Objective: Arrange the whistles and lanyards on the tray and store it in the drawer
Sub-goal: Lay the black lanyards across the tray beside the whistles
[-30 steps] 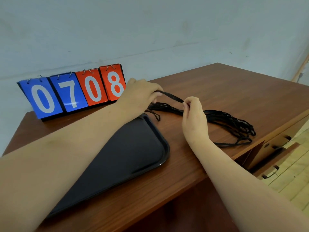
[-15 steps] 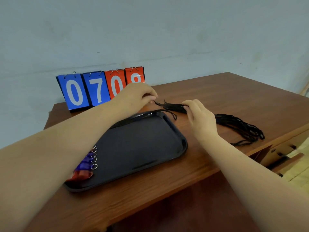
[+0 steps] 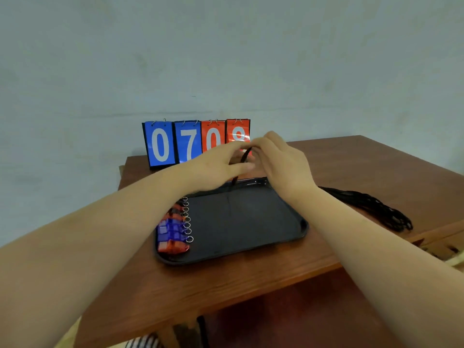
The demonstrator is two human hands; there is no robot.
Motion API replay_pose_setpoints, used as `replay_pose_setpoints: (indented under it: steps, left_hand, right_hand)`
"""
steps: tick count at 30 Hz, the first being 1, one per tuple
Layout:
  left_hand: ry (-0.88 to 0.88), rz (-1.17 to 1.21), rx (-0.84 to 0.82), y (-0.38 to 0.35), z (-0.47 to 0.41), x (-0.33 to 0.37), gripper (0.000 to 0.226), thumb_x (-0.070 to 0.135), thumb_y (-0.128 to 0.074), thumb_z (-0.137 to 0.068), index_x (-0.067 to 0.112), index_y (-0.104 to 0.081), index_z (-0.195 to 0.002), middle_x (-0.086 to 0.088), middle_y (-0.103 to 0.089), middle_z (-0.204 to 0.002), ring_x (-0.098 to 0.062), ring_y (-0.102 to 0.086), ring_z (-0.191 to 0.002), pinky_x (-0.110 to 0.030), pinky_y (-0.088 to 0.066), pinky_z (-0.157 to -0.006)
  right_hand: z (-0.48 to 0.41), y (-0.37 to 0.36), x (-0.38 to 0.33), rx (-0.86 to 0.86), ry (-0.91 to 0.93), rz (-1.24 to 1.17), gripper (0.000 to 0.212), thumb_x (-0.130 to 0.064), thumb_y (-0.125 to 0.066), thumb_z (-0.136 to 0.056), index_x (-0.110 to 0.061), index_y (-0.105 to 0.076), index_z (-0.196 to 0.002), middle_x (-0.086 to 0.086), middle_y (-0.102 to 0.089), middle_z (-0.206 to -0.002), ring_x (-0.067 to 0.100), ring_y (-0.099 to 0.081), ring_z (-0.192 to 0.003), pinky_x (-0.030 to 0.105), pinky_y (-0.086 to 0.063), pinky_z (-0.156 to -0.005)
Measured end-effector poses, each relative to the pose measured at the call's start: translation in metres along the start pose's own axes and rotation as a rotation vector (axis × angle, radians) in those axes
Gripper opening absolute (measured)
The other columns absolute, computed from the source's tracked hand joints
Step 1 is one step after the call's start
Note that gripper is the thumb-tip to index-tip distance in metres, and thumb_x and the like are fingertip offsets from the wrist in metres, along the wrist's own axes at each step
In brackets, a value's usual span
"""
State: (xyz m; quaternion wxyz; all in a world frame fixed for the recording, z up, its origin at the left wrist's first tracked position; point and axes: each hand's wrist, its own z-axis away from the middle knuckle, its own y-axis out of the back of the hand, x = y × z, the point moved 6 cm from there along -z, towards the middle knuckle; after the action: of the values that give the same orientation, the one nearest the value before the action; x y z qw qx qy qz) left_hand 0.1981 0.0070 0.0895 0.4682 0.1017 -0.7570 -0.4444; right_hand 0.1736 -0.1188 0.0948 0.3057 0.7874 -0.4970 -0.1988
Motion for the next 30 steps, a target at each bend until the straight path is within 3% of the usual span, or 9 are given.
replay_pose_setpoints:
  steps: [4, 7, 11, 15, 18, 21, 25, 30]
  left_hand:
    - [0.041, 0.036, 0.099, 0.019, 0.019, -0.004, 0.031, 0.038, -0.049, -0.101, 0.028, -0.046, -0.13, 0.01, -0.073, -0.087, -0.016, -0.066, -0.087, -0.028, -0.051, -0.081]
    - [0.037, 0.017, 0.239, 0.041, 0.032, -0.014, 0.016, 0.032, -0.046, -0.103, 0.019, -0.051, -0.111, 0.002, -0.066, -0.078, -0.005, -0.059, -0.069, -0.014, -0.043, -0.066]
    - [0.019, -0.037, 0.273, 0.058, 0.044, -0.026, 0.011, 0.028, -0.044, -0.104, 0.022, -0.051, -0.098, 0.004, -0.065, -0.081, -0.007, -0.058, -0.074, -0.02, -0.046, -0.071]
    - [0.042, -0.274, 0.214, 0.06, 0.044, -0.049, 0.011, 0.026, -0.042, -0.104, 0.024, -0.05, -0.095, 0.008, -0.067, -0.081, -0.013, -0.063, -0.081, -0.03, -0.051, -0.081]
    - [0.11, -0.453, 0.233, 0.064, 0.041, -0.075, 0.013, 0.027, -0.04, -0.104, 0.023, -0.05, -0.096, 0.012, -0.067, -0.079, -0.012, -0.062, -0.083, -0.034, -0.046, -0.086]
    - [0.204, -0.494, 0.241, 0.066, 0.04, -0.101, 0.014, 0.027, -0.042, -0.104, 0.024, -0.052, -0.095, 0.013, -0.067, -0.082, -0.012, -0.061, -0.085, -0.031, -0.04, -0.081]
    - [0.215, -0.607, 0.21, 0.058, 0.034, -0.118, 0.013, 0.03, -0.052, -0.1, 0.025, -0.058, -0.089, 0.008, -0.064, -0.091, -0.015, -0.059, -0.088, -0.04, -0.046, -0.091]
    - [0.222, -0.706, 0.177, 0.044, 0.019, -0.133, 0.013, 0.025, -0.053, -0.099, 0.026, -0.059, -0.088, 0.005, -0.064, -0.09, -0.015, -0.056, -0.089, -0.034, -0.039, -0.087]
  right_hand:
    - [-0.006, 0.011, -0.015, 0.115, 0.056, -0.046, 0.018, -0.008, -0.061, -0.092, -0.004, -0.067, -0.108, 0.011, -0.06, -0.092, 0.031, -0.054, -0.052, 0.037, -0.048, -0.044]
    - [-0.005, 0.011, -0.013, 0.102, 0.042, -0.033, 0.02, -0.01, -0.06, -0.094, -0.002, -0.069, -0.111, 0.012, -0.061, -0.09, 0.027, -0.056, -0.055, 0.032, -0.046, -0.047]
    - [-0.001, -0.006, -0.004, -0.067, 0.0, 0.05, 0.024, -0.006, -0.06, -0.096, -0.006, -0.067, -0.118, 0.012, -0.065, -0.101, 0.031, -0.065, -0.074, 0.027, -0.038, -0.062]
    - [0.007, -0.024, 0.003, -0.25, 0.01, 0.139, 0.029, -0.014, -0.054, -0.101, -0.014, -0.059, -0.129, 0.007, -0.062, -0.117, 0.028, -0.065, -0.088, 0.026, -0.034, -0.064]
    - [0.013, -0.032, 0.015, -0.321, -0.019, 0.225, 0.031, -0.016, -0.05, -0.102, -0.018, -0.057, -0.132, 0.002, -0.06, -0.118, 0.024, -0.064, -0.085, 0.025, -0.034, -0.059]
    - [0.02, -0.036, 0.04, -0.369, -0.131, 0.289, 0.026, -0.016, -0.046, -0.101, -0.019, -0.061, -0.121, 0.0, -0.06, -0.102, 0.025, -0.062, -0.077, 0.029, -0.039, -0.056]
    - [0.031, -0.038, 0.069, -0.405, -0.247, 0.293, 0.026, -0.021, -0.042, -0.102, -0.022, -0.062, -0.119, -0.001, -0.061, -0.1, 0.023, -0.062, -0.08, 0.031, -0.045, -0.061]
    - [0.041, -0.056, 0.1, -0.414, -0.338, 0.33, 0.029, -0.024, -0.038, -0.104, -0.023, -0.06, -0.122, -0.004, -0.054, -0.096, 0.021, -0.058, -0.073, 0.027, -0.034, -0.05]
